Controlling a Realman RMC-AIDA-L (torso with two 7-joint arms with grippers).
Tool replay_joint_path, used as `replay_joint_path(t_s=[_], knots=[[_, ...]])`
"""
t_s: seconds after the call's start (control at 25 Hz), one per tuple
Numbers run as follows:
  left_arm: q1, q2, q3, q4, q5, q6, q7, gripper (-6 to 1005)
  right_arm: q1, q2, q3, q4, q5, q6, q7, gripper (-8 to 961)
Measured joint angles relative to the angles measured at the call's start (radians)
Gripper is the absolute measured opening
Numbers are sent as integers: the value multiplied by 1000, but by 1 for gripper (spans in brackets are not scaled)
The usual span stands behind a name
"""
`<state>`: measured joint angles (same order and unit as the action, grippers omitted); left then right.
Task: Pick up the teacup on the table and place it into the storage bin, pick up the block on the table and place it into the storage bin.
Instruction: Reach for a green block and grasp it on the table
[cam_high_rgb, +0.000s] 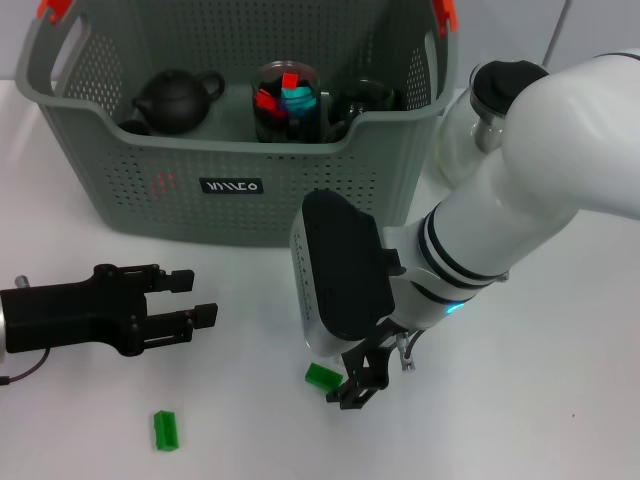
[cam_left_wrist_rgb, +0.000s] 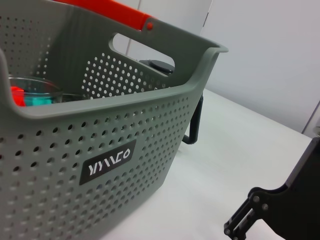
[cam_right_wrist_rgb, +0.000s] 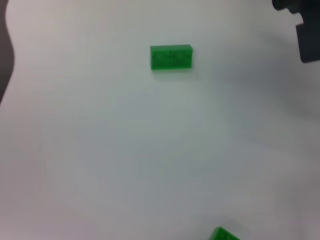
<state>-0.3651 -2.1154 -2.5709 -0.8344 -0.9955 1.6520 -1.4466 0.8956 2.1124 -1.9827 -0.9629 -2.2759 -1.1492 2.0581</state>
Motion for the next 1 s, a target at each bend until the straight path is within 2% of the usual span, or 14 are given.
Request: replay_joint_path(t_s=[1.0], knots=[[-2, 2, 0, 12, 2, -13, 0, 616, -4, 0, 0, -35, -5, -25, 30, 720]])
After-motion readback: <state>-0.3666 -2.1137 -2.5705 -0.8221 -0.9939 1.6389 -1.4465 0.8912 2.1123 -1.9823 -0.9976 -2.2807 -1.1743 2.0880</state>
